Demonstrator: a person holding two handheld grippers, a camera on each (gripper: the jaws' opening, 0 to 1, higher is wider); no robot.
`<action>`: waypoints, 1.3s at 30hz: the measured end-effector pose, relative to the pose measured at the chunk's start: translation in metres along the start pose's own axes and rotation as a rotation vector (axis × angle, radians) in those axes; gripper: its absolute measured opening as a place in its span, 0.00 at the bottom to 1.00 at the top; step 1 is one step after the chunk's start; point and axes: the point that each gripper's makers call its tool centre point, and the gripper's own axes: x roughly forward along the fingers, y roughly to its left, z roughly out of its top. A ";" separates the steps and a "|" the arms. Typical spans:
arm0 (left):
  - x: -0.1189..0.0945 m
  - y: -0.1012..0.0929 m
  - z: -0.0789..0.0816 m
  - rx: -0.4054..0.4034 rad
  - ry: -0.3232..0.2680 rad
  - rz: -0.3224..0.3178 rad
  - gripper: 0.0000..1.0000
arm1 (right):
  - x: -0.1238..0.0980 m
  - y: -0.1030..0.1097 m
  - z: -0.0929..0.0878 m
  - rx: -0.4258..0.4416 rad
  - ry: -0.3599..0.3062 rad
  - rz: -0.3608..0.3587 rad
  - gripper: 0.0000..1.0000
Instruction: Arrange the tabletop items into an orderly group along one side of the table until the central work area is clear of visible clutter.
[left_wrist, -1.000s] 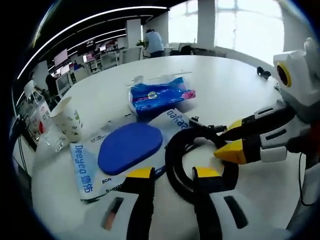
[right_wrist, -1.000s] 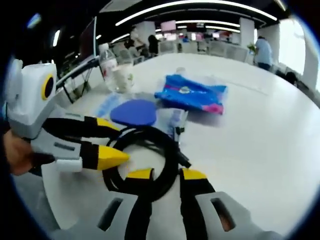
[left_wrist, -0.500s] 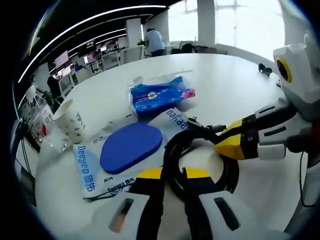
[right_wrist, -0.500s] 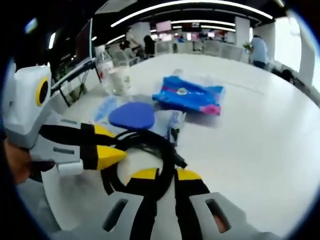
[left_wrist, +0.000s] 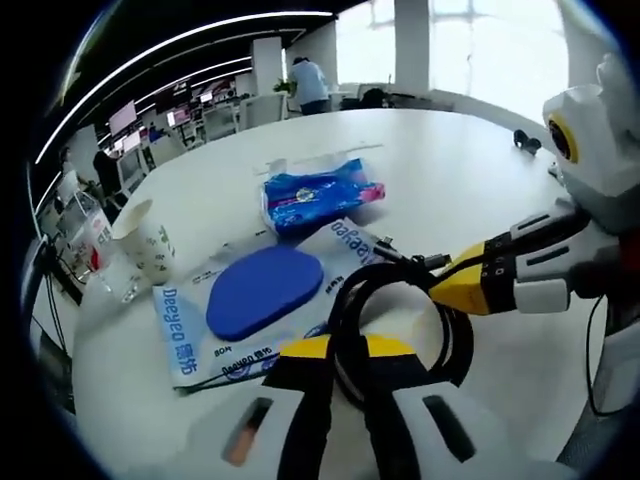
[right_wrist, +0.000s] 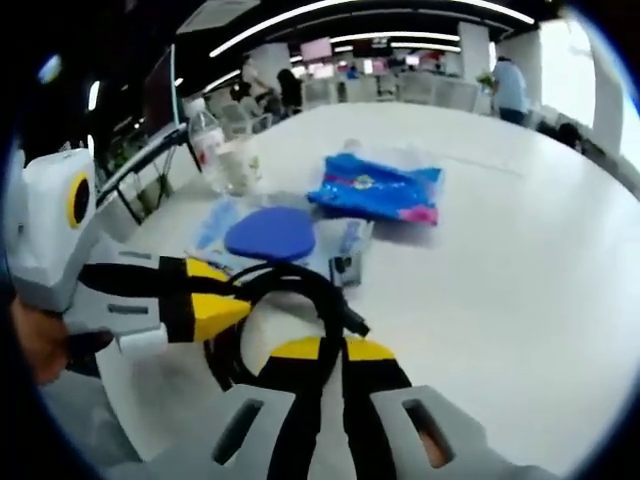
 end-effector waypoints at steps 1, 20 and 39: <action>-0.002 0.000 0.000 0.000 -0.001 -0.002 0.09 | -0.001 0.001 0.000 0.001 0.000 0.001 0.02; -0.033 -0.016 -0.027 0.007 0.054 -0.031 0.09 | -0.022 0.026 -0.027 -0.001 0.039 0.038 0.02; -0.025 -0.016 -0.045 0.031 0.090 -0.022 0.20 | -0.016 0.030 -0.044 -0.063 0.073 0.035 0.06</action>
